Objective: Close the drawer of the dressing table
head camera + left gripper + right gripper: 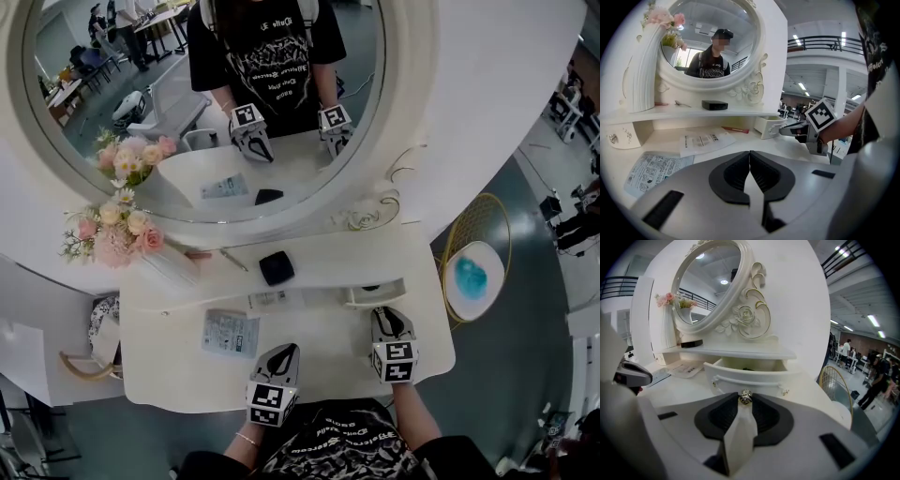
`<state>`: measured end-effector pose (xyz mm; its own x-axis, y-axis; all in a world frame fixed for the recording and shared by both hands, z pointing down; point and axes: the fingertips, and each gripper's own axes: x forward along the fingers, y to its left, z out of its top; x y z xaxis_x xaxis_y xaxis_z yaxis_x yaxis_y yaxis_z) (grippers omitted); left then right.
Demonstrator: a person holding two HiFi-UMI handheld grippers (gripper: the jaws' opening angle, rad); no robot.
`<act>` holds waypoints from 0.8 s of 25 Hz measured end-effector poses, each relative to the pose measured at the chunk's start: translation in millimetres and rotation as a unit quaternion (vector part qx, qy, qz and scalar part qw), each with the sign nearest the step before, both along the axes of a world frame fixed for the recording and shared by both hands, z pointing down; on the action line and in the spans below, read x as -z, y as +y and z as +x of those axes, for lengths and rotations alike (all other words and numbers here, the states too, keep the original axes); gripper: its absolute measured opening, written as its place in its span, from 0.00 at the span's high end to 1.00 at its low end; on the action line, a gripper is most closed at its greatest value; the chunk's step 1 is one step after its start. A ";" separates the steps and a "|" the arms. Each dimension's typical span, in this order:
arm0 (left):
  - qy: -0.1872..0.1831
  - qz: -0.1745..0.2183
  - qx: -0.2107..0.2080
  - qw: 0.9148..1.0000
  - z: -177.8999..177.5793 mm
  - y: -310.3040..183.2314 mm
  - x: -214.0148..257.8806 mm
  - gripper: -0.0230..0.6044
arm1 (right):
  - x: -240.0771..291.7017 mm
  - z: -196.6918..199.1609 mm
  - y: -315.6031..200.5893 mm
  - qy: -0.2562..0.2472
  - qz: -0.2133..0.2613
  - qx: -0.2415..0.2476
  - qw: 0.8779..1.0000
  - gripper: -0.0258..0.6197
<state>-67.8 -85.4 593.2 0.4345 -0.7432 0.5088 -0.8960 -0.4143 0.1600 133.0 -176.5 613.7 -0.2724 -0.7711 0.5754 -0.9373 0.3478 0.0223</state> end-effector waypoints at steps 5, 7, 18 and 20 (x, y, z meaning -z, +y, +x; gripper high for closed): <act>-0.002 -0.002 0.001 1.000 -2.8 2.1 -0.5 0.94 | -0.3 -1.1 -2.3 0.000 0.000 -0.001 1.000 0.80; -0.001 -0.003 0.001 1.000 -3.4 2.0 -0.4 0.94 | -0.1 -1.4 -2.5 0.002 0.000 0.000 1.000 0.80; 0.008 0.000 -0.001 1.000 -0.4 -1.1 2.4 0.94 | -0.6 -3.0 -9.2 0.001 0.004 0.002 1.000 0.80; 0.009 0.001 0.001 1.000 -0.8 -1.5 2.5 0.94 | -0.2 -3.0 -10.6 0.001 0.003 0.001 1.000 0.80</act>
